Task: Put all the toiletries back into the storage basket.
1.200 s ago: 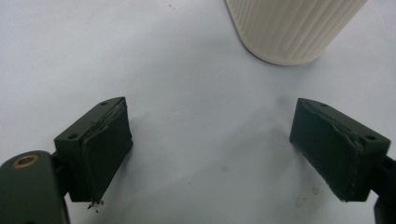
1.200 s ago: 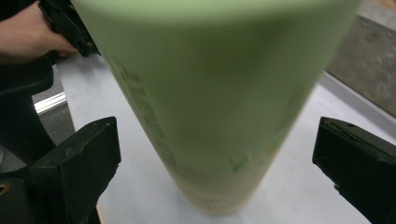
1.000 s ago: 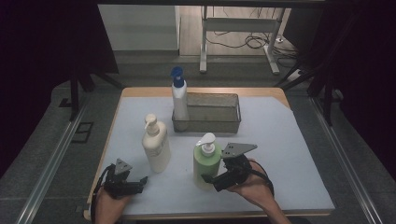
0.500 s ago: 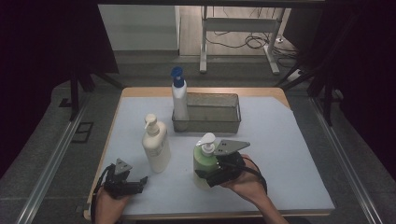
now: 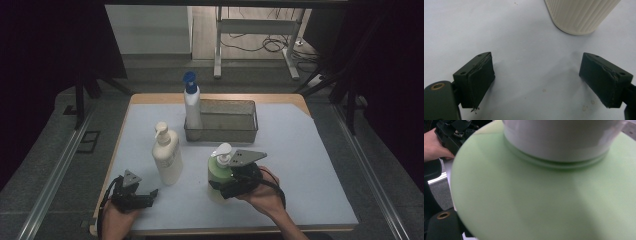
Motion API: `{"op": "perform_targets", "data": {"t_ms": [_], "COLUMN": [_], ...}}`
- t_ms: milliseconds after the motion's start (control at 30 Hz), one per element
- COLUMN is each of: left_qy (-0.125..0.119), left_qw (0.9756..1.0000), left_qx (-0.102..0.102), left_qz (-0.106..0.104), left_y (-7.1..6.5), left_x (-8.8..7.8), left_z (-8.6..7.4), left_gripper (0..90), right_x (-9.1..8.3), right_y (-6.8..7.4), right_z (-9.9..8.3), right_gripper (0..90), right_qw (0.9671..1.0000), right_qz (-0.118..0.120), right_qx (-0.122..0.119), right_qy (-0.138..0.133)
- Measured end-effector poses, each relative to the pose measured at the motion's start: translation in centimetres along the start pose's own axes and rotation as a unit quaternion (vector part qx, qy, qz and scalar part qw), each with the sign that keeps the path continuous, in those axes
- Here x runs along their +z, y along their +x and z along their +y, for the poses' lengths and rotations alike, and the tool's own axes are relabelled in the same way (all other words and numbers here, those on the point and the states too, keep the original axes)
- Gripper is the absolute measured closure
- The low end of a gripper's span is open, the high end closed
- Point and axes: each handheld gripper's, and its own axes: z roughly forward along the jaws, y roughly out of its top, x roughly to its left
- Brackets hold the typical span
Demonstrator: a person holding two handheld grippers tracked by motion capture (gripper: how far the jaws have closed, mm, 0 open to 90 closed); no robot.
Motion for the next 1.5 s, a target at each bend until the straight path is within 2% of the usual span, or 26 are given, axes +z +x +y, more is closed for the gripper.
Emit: {"op": "perform_targets", "data": {"t_ms": [367,667,1500], "left_qy": [-0.001,0.0,-0.001], "left_qw": [1.0,1.0,1.0], "left_qx": [-0.001,-0.001,-0.001], "left_qz": [0.0,0.0,0.0], "left_y": [0.0,0.0,0.0], "left_x": [0.0,0.0,0.0], "left_z": [0.0,0.0,0.0], "left_gripper": [12.2,12.2,12.2], "right_x": [-0.8,-1.1,-1.6], "right_y": [-0.9,-2.5,-6.4], "right_z": [0.8,1.7,5.3], "right_gripper": [11.7,11.8,11.8], "right_qw": [0.9999,0.9994,0.9965], "right_qz": [-0.007,-0.02,-0.066], "right_qx": [0.014,0.03,0.05], "right_qy": [0.001,-0.002,-0.01]}}
